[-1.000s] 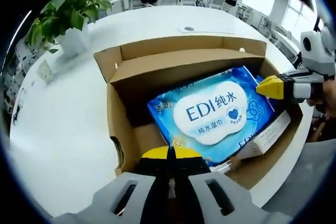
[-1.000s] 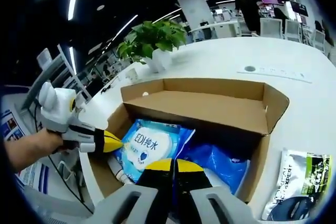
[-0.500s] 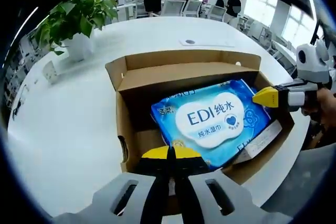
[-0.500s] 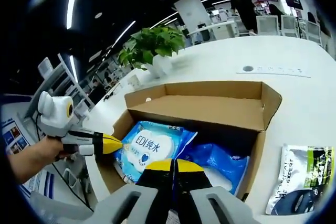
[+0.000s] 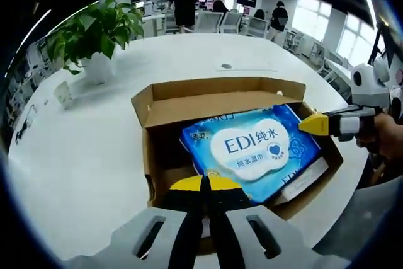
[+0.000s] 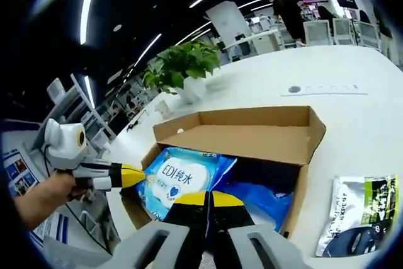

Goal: Operate the shoe box by opening the lid, removing the specified soft item, and placing it in the target area until the item is outside and the box remains undamaged.

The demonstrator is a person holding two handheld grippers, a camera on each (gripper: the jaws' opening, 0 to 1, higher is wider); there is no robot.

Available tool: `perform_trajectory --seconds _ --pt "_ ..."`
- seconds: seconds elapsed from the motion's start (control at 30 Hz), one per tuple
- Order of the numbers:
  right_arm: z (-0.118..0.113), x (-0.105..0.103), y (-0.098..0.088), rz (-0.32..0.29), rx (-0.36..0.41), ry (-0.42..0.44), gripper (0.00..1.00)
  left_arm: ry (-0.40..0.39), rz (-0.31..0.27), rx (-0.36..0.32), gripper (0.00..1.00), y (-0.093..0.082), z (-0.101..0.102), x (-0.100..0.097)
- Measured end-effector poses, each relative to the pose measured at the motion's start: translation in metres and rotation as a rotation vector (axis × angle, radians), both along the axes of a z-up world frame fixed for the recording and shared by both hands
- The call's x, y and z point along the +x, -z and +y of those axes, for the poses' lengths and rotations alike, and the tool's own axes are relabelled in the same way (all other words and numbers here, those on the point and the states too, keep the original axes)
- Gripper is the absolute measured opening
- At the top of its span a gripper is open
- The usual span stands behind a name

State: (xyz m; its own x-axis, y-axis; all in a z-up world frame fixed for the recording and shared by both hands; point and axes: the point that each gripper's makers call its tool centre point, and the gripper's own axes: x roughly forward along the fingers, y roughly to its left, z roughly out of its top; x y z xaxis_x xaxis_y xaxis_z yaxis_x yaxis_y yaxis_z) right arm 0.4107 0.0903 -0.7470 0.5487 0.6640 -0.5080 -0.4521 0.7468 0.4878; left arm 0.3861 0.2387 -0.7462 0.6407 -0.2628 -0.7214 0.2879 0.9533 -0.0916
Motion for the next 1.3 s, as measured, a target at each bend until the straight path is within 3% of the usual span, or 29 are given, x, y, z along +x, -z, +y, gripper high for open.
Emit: perform_trajectory --seconds 0.63,1.3 --pt "-0.035 -0.011 -0.028 0.010 0.035 0.051 0.00 0.046 -0.039 -0.054 0.00 -0.032 -0.035 -0.007" --pt "-0.080 -0.020 -0.041 0.029 0.027 0.098 0.00 0.091 -0.042 -0.096 0.00 -0.049 -0.081 -0.009"
